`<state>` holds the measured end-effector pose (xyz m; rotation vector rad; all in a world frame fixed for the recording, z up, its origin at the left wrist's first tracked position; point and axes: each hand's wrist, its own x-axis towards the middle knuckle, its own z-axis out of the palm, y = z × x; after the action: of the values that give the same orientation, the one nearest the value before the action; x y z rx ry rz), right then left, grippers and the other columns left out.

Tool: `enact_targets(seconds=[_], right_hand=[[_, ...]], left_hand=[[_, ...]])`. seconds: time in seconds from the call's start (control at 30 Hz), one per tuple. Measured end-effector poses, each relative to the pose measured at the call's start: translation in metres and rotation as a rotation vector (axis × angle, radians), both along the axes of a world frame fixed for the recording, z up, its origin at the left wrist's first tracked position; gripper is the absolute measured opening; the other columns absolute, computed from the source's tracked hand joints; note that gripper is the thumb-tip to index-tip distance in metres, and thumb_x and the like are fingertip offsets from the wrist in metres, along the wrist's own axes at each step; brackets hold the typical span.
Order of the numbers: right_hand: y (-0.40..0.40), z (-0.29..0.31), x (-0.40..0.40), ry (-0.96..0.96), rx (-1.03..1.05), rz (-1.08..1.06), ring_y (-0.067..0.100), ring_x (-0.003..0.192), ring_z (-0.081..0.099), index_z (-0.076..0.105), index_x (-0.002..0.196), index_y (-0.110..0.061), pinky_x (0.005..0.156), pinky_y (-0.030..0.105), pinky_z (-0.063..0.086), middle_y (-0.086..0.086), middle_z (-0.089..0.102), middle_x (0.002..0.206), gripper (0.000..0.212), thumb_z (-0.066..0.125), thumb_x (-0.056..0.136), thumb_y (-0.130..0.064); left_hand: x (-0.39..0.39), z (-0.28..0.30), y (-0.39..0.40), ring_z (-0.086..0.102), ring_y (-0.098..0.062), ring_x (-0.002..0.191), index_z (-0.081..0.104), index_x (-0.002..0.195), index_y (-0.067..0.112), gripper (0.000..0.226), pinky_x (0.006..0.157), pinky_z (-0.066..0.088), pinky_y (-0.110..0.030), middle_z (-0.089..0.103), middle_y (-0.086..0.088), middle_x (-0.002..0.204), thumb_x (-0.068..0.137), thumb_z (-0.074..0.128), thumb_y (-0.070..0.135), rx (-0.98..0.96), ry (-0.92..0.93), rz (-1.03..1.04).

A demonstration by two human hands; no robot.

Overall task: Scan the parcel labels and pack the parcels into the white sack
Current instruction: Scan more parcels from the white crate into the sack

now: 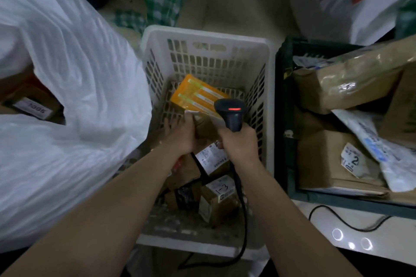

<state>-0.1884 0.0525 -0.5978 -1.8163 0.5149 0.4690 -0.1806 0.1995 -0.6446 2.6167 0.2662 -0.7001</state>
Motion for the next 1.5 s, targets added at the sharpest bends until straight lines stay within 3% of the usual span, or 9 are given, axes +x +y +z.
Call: enact_targets(seconds=[0.13, 0.3, 0.67, 0.83, 1.0, 1.1, 1.27, 1.4, 1.5], right_hand=[[-0.001, -0.007, -0.002, 0.018, 0.028, -0.017, 0.035, 0.072, 0.061, 0.059, 0.085, -0.005, 0.062, 0.034, 0.041, 0.016, 0.056, 0.074, 0.008, 0.063, 0.081, -0.01], [-0.003, 0.012, -0.006, -0.025, 0.078, -0.058, 0.03, 0.066, 0.062, 0.064, 0.09, -0.003, 0.061, 0.036, 0.046, 0.016, 0.064, 0.073, 0.016, 0.068, 0.082, -0.016], [-0.042, 0.147, -0.059, -0.284, 0.18, -0.216, 0.017, 0.058, 0.053, 0.054, 0.074, -0.01, 0.057, 0.028, 0.041, 0.013, 0.057, 0.073, 0.016, 0.063, 0.087, -0.009], [-0.049, 0.203, -0.092, -0.349, 0.191, -0.184, 0.018, 0.059, 0.053, 0.056, 0.074, -0.012, 0.059, 0.029, 0.044, 0.007, 0.058, 0.067, 0.013, 0.063, 0.085, -0.009], [-0.046, 0.232, -0.122, -0.435, 0.18, -0.278, 0.023, 0.067, 0.061, 0.061, 0.076, -0.012, 0.07, 0.037, 0.049, 0.006, 0.064, 0.069, 0.011, 0.066, 0.084, -0.02], [-0.039, 0.244, -0.134, -0.467, 0.202, -0.315, 0.028, 0.081, 0.064, 0.064, 0.091, -0.011, 0.077, 0.037, 0.048, 0.009, 0.067, 0.082, 0.019, 0.069, 0.085, -0.029], [-0.024, 0.263, -0.144, -0.548, 0.235, -0.281, 0.034, 0.1, 0.064, 0.062, 0.112, -0.013, 0.093, 0.049, 0.051, 0.01, 0.068, 0.099, 0.032, 0.068, 0.088, -0.033], [-0.016, 0.281, -0.139, -0.607, 0.327, -0.273, 0.026, 0.101, 0.062, 0.057, 0.105, -0.02, 0.098, 0.05, 0.048, -0.002, 0.065, 0.094, 0.021, 0.068, 0.09, -0.029], [-0.008, 0.287, -0.138, -0.628, 0.346, -0.247, 0.026, 0.097, 0.063, 0.056, 0.102, -0.021, 0.097, 0.049, 0.049, -0.006, 0.061, 0.087, 0.018, 0.068, 0.09, -0.027]], left_hand=[[0.001, 0.01, -0.004, 0.045, -0.028, 0.121, 0.028, 0.117, 0.018, 0.065, 0.115, 0.005, -0.051, 0.052, -0.007, 0.116, 0.078, 0.064, 0.055, -0.001, 0.032, -0.022], [-0.01, 0.035, -0.006, 0.045, -0.035, 0.116, 0.024, 0.133, 0.017, 0.074, 0.095, 0.041, -0.046, 0.045, -0.017, 0.128, 0.079, 0.071, 0.038, -0.05, -0.049, -0.057], [-0.057, 0.175, -0.01, 0.055, -0.035, 0.108, 0.027, 0.136, 0.028, 0.077, 0.087, 0.049, -0.043, 0.044, -0.016, 0.129, 0.077, 0.072, 0.05, -0.166, -0.451, 0.101], [-0.096, 0.246, -0.001, 0.058, -0.03, 0.106, 0.028, 0.13, 0.031, 0.079, 0.091, 0.05, -0.047, 0.05, -0.008, 0.124, 0.071, 0.074, 0.057, -0.386, -0.553, 0.304], [-0.138, 0.286, 0.016, 0.054, -0.023, 0.11, 0.018, 0.144, 0.02, 0.088, 0.086, 0.051, -0.03, 0.048, -0.004, 0.131, 0.08, 0.074, 0.042, -0.658, -0.588, 0.527], [-0.16, 0.306, 0.028, 0.048, -0.026, 0.123, 0.01, 0.15, 0.024, 0.093, 0.102, 0.044, -0.04, 0.038, -0.007, 0.146, 0.082, 0.072, 0.041, -0.754, -0.622, 0.597], [-0.184, 0.333, 0.044, 0.043, -0.024, 0.13, 0.001, 0.152, 0.035, 0.088, 0.101, 0.039, -0.04, 0.028, 0.001, 0.155, 0.09, 0.063, 0.035, -0.898, -0.627, 0.572], [-0.192, 0.347, 0.054, 0.052, -0.017, 0.099, 0.023, 0.141, 0.035, 0.062, 0.083, 0.048, -0.038, 0.049, -0.003, 0.131, 0.092, 0.062, 0.035, -0.862, -0.635, 0.535], [-0.196, 0.345, 0.064, 0.054, -0.015, 0.094, 0.021, 0.136, 0.034, 0.065, 0.068, 0.05, -0.027, 0.048, -0.006, 0.122, 0.089, 0.066, 0.026, -0.875, -0.634, 0.545]])
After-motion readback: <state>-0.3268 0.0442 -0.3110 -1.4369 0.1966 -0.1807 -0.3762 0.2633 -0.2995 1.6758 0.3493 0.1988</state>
